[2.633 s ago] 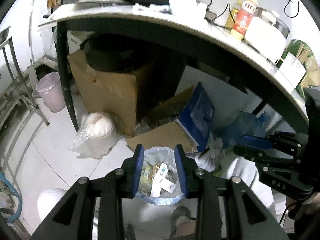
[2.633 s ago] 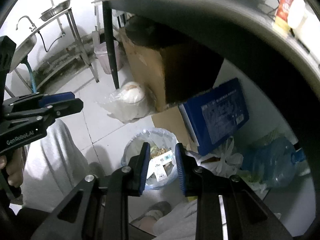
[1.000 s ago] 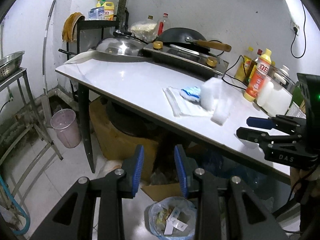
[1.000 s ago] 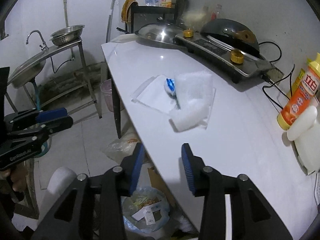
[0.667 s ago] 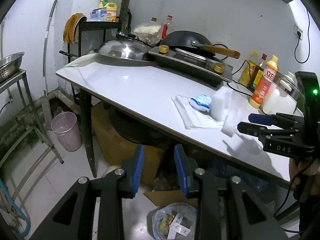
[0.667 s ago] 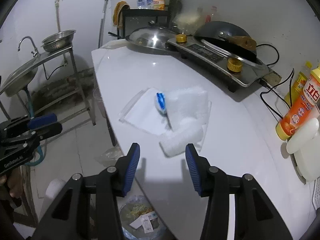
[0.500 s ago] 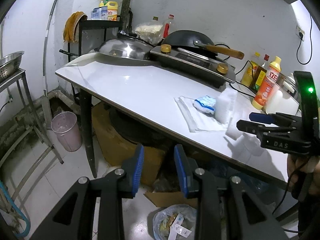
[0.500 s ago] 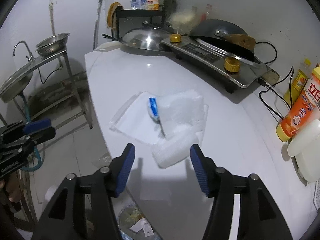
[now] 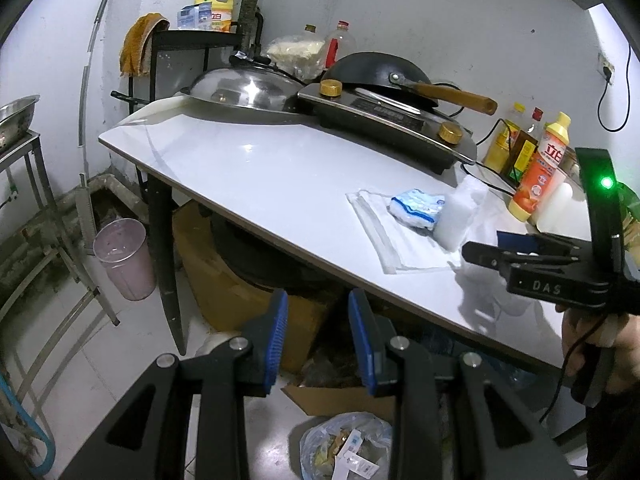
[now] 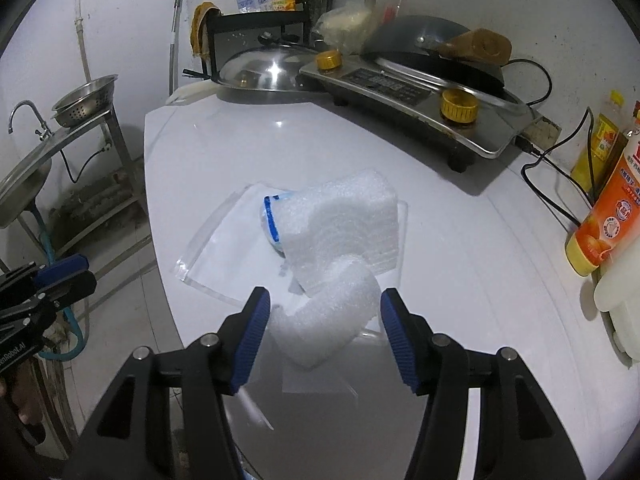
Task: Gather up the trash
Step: 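Grasp the white foam sleeve on the counter with the right tool, then grasp the white foam block with the left tool while the right tool lifts the foam sleeve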
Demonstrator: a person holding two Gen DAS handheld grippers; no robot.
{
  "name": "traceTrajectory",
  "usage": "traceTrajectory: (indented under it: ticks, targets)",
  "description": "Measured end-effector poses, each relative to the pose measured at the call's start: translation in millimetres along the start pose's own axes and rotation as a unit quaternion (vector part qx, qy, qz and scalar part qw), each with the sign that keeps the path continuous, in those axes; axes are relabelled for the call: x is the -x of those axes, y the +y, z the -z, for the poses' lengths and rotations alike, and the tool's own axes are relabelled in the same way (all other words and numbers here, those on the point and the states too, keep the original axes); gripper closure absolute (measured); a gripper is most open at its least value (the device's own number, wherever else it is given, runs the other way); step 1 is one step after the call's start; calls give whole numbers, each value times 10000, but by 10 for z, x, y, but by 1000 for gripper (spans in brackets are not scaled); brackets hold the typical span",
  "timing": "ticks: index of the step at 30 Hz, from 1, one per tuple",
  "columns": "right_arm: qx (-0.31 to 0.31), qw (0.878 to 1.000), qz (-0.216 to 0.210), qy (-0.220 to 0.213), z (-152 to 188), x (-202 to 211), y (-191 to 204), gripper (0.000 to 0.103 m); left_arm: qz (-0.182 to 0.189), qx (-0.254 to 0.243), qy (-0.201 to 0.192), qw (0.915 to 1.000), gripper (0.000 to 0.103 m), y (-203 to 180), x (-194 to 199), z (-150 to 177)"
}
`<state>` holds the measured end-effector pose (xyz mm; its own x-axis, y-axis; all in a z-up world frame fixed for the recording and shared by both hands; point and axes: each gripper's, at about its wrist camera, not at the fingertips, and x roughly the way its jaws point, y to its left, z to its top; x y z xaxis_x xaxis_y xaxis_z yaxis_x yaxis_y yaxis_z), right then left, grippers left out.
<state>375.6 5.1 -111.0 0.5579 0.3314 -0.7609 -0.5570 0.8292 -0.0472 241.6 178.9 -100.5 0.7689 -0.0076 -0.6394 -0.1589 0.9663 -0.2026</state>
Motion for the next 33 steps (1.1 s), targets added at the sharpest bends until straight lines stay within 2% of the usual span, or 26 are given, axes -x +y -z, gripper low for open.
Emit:
traceTrajectory:
  ticks: [4, 6, 9, 12, 17, 18, 21, 22, 33]
  targets:
    - [-122, 9998, -169, 47, 31, -41, -51, 48, 42, -29, -37, 10000, 72, -71, -2, -46]
    - [-204, 9992, -337, 65, 49, -53, -74, 58, 56, -48, -54, 10000, 72, -113, -3, -64]
    - [-187, 9990, -411, 30, 59, -29, -68, 67, 96, -131, -64, 9998, 70, -188, -17, -109]
    - [-121, 9988, -481, 2, 72, 7, -68, 72, 142, -337, -81, 9993, 69, -323, -36, -188]
    - [-203, 9983, -531, -125, 128, 152, -179, 74, 317, -655, -121, 9973, 68, -610, -127, -375]
    - [-225, 9982, -533, -158, 141, 185, -215, 74, 366, -700, -119, 9968, 65, -666, -155, -416]
    - [-330, 9979, -511, -241, 180, 255, -374, 74, 546, -787, -106, 9953, 48, -831, -249, -533]
    - [-383, 9977, -498, -262, 202, 272, -437, 74, 569, -814, -116, 9950, 46, -870, -272, -553]
    - [-906, 9940, -438, -432, 407, 419, -965, 74, 538, -1144, 86, 9919, 46, -1170, -848, -815]
